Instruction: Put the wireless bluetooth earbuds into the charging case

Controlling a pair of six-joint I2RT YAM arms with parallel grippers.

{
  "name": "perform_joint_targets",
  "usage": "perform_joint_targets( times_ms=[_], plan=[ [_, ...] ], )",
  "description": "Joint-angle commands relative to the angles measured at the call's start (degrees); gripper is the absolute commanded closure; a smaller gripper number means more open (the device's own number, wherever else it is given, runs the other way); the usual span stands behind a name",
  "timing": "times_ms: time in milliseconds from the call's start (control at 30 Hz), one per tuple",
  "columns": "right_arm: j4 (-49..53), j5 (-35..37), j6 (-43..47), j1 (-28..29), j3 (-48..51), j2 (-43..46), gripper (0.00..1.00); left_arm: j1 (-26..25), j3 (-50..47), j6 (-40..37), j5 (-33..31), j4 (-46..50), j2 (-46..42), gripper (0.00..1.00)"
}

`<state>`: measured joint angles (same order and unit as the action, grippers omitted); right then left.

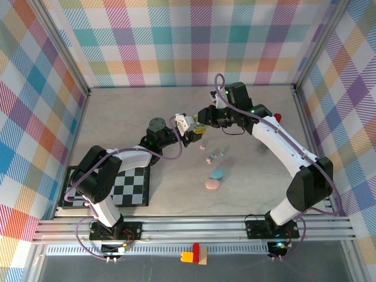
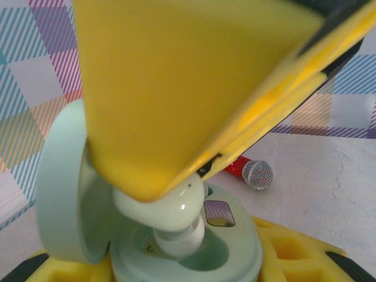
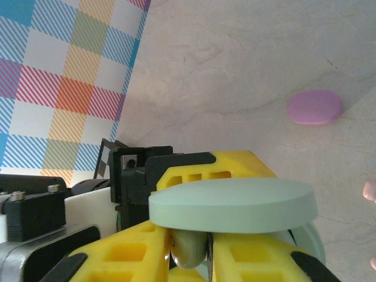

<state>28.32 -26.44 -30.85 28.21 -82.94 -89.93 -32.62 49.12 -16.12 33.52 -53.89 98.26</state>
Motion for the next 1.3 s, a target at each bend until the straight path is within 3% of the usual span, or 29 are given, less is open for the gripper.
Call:
perform_joint_targets(
  times_ms=[0,300,867,1100,1267],
  plan=[
    [-1.23,-0.37,0.0,0.52,-0.07,-0.82,0.78,-0.6,1.68,-0.44,0.54,-0.93,-0.12,0.71],
    [-0.9,0.28,-0.43,0.53,0.83,-0.93,0.78,-0.6,2.88,2.49,-1.34,-1.75,0.81,0.71],
    [1.22,3.87,2.72,-0.37,0.7,5.12,0.66,0.45,0.49,5.08,-1.85,-5.03,-0.07,0.7],
    [1.85,3.62,4.91,-0.5,-2.63,6.89,0.62,0.45,-0.75,3.1,0.51,-4.42,-0.87,0.7],
    [4.15,3.44,6.63,-0.69,-8.03,3.19,0.65,0.45,-1.4,-0.36,0.93,-0.09,-2.91,0.7]
  ],
)
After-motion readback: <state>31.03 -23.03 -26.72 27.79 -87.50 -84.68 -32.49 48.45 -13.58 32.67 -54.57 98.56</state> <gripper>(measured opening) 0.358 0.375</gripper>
